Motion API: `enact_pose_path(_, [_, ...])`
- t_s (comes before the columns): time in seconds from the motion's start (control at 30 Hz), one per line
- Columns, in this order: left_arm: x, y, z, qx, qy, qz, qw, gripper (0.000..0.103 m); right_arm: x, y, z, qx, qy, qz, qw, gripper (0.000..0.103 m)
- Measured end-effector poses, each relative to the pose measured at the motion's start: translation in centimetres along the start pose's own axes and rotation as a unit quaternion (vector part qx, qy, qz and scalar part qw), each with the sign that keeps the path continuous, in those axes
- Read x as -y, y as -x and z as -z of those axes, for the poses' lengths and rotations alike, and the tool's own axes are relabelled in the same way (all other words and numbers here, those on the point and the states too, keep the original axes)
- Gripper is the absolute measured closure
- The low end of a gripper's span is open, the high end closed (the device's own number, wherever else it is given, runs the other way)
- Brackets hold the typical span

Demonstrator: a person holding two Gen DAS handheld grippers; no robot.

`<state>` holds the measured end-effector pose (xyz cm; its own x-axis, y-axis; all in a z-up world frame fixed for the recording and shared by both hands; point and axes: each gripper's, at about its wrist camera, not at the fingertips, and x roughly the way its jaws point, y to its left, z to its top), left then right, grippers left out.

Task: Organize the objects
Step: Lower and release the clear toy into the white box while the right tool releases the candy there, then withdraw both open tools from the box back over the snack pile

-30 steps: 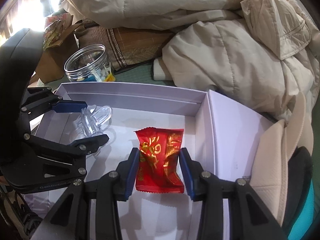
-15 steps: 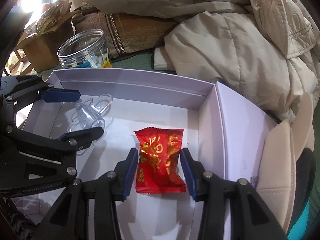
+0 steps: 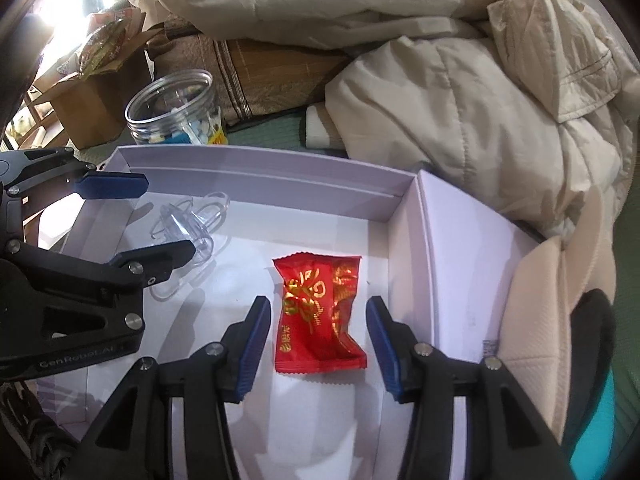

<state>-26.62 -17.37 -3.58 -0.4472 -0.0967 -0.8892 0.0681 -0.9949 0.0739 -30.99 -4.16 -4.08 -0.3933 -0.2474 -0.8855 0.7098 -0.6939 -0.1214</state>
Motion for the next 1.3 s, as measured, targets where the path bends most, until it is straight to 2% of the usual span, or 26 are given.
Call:
enact_pose_path(0.17, [-0.5, 1.4, -0.1, 0.011, -0.002, -0.006, 0.9999, 0.042, 0.2, 1.5, 0.2, 0.015, -0.003, 0.006, 1.000, 0.052])
enact_pose_path(0.57, [-0.1, 5.0, 0.3, 0.037, 0.009, -0.012, 0.9992, 0.042, -0.5, 4.7, 0.0, 0.046, -0.008, 0.020, 0.999, 0.034])
enact_pose_path(0.67, [-0.1, 6.1, 0.6, 0.044, 0.013, -0.015, 0.9988, 0.037, -0.4, 5.8, 0.4, 0.052, -0.011, 0.023, 0.998, 0.029])
enact_pose_path(0.73, [-0.1, 7.0, 0.8, 0.051, 0.017, -0.018, 0.9984, 0.030, -0.4, 6.7, 0.7, 0.057, -0.015, 0.025, 0.998, 0.027])
enact_pose_path(0.9, [0.1, 9.1, 1.5, 0.068, 0.024, -0.025, 0.9971, 0.024, -0.4, 8.6, 1.3, 0.075, -0.027, 0.035, 0.996, 0.023])
enact_pose_path(1.3, [1.3, 13.4, 3.5, 0.098, 0.036, -0.021, 0.9943, 0.023, 0.1, 13.3, 3.2, 0.102, -0.049, 0.049, 0.992, 0.016])
